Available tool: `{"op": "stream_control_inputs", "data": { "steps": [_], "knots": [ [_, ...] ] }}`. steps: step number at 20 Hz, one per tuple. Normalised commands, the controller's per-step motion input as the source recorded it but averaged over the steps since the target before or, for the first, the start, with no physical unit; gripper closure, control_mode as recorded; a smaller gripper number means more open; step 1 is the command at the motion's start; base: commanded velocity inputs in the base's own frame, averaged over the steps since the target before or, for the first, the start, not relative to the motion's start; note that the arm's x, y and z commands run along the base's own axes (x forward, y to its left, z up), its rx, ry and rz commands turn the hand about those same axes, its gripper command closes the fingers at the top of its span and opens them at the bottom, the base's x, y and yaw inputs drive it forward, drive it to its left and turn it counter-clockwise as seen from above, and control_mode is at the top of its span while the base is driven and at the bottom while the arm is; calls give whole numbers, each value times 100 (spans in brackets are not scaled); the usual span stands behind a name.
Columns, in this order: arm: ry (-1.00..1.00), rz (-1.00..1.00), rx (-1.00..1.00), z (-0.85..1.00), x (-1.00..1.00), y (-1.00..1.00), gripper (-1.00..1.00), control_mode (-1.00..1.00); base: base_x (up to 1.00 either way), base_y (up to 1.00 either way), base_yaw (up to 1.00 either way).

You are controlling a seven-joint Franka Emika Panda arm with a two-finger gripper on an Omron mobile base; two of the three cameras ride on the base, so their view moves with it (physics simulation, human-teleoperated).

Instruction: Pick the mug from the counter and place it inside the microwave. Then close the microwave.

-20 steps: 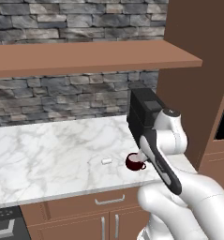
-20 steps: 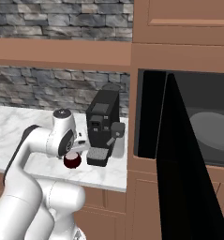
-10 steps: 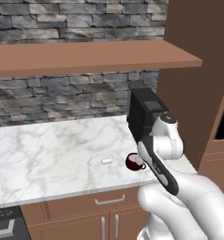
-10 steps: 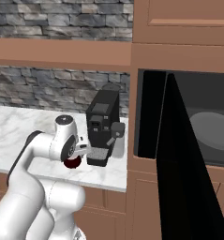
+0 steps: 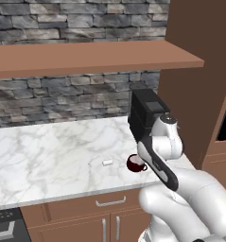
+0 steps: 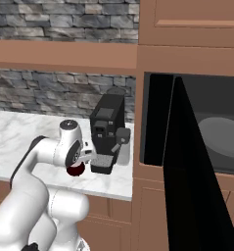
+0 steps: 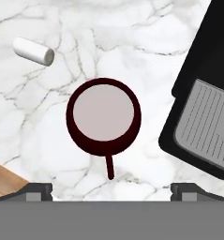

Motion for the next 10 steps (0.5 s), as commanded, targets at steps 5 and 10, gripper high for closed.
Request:
{"op": "stream_control_inputs", "data": {
  "steps": [5, 10],
  "knots": [
    [0, 2, 0, -10, 18, 0, -100, -100, 0, 0, 0],
    [0, 0, 0, -14, 4, 2, -100, -100, 0, 0, 0]
  ]
}}
